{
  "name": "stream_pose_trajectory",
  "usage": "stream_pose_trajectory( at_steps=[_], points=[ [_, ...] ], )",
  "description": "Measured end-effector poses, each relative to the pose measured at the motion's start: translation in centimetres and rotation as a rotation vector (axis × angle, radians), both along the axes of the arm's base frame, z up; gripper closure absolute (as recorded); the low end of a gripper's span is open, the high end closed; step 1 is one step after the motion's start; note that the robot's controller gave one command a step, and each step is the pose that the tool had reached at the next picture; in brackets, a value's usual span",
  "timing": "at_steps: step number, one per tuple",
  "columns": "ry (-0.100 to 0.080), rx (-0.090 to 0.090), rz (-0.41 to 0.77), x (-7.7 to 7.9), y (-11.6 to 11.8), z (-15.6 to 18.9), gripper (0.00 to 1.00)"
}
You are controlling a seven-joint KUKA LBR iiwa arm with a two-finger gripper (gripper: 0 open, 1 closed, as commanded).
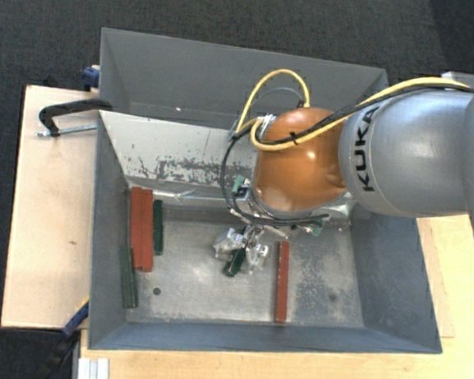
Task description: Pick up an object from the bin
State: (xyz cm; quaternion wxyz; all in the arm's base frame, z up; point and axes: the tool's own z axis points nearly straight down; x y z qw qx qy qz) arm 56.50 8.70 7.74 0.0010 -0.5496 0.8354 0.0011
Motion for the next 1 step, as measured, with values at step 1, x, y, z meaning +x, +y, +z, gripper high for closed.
stream_pose_trajectory(
  at_steps=[1],
  points=[
    [0.0, 0.0, 0.0, 0.0, 0.0, 0.0, 1.0]
  ],
)
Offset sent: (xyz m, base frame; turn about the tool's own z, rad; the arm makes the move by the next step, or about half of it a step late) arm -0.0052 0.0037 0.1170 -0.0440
